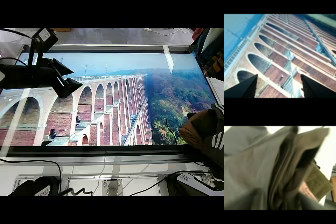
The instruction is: Fold the clothes and pants, and hang the long-sleeved shirts on hangers.
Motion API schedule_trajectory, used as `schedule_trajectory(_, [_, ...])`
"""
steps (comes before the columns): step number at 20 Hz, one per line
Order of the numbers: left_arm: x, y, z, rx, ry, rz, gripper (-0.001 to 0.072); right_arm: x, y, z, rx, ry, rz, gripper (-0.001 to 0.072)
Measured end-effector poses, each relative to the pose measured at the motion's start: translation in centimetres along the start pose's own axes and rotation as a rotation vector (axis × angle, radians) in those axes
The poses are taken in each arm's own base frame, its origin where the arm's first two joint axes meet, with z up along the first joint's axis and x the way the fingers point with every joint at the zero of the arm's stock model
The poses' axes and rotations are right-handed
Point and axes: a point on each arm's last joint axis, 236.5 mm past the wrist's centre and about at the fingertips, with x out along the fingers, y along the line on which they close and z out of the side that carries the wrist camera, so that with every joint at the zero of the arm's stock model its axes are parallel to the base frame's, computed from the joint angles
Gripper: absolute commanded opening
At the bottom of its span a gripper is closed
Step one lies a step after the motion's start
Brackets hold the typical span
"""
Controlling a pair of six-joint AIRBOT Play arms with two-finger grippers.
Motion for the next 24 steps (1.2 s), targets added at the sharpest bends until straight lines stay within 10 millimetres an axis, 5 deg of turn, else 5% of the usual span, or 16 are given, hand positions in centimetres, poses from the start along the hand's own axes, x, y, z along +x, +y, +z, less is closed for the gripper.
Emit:
schedule_trajectory(3, [0.0,0.0,0.0,0.001,0.0,0.001,0.0582,1.0,-0.1,0.2,0.01,0.009,0.005,0.0681])
schedule_trajectory(4, [0.0,0.0,0.0,0.001,-0.001,0.001,0.0583,1.3,0.0,0.2,0.011,0.013,0.01,0.0605])
schedule_trajectory(6, [0.0,0.0,0.0,0.001,0.0,0.001,0.0583,2.0,1.3,0.0,0.003,0.037,0.059,0.0295])
schedule_trajectory(7, [0.0,0.0,0.0,0.001,0.0,0.002,0.0583,2.3,2.2,-0.2,-0.003,0.052,0.094,0.0044])
schedule_trajectory(8, [0.0,0.0,0.0,0.001,0.0,0.001,0.0583,2.5,3.0,-0.5,-0.009,0.069,0.128,0.0015])
schedule_trajectory(12, [0.0,0.0,0.0,0.001,0.0,0.002,0.0583,3.0,8.2,-2.4,-0.057,0.152,0.314,0.0014])
schedule_trajectory(16, [0.0,0.0,0.0,0.001,0.0,0.002,0.0583,1.3,14.8,-4.4,-0.224,0.165,0.461,0.0014])
schedule_trajectory(24, [0.0,0.0,0.0,0.001,0.0,0.002,0.0583,-7.9,30.9,-12.2,-0.888,-0.102,0.714,0.0014])
